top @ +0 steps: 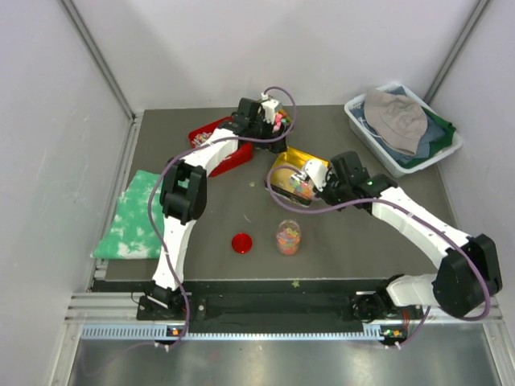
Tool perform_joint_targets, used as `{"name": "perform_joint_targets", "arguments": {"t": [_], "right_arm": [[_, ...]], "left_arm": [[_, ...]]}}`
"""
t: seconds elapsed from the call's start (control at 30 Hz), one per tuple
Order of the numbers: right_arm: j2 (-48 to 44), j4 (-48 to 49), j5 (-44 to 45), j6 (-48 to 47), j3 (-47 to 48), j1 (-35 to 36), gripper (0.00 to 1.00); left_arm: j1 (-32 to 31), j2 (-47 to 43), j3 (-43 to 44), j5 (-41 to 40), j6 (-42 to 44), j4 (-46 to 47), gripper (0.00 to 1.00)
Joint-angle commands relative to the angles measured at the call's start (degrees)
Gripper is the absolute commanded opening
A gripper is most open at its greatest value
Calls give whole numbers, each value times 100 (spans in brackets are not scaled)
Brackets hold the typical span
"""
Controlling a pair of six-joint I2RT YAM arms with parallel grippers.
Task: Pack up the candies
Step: Scoop the fake candies from the storage box.
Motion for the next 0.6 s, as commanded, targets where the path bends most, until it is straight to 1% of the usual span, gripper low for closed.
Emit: {"name": "perform_joint_targets", "arguments": {"t": [0.0, 0.1, 0.2, 0.37, 0.43, 0.57], "right_arm": [[-523, -925, 88, -641, 334, 23, 0], [-795, -1521, 141, -800, 465, 163, 0], [-997, -2040, 54, -879, 580, 251, 0], [-1393, -2473, 71, -1283, 475, 400, 0], [-1499, -2735, 158, -1318, 606, 619, 0], [-1578, -3053, 264, -1432, 878, 796, 0]], "left_arm": [[78, -585, 203, 83, 156, -389, 99], [183, -839, -16, 66, 323, -583, 99], [315, -1120, -447, 66, 437, -663, 99], [553, -1516, -1150, 162, 701, -821, 99], [667, -1692, -1396, 232, 779, -909, 99], [860, -1982, -1792, 276, 964, -961, 99]]}}
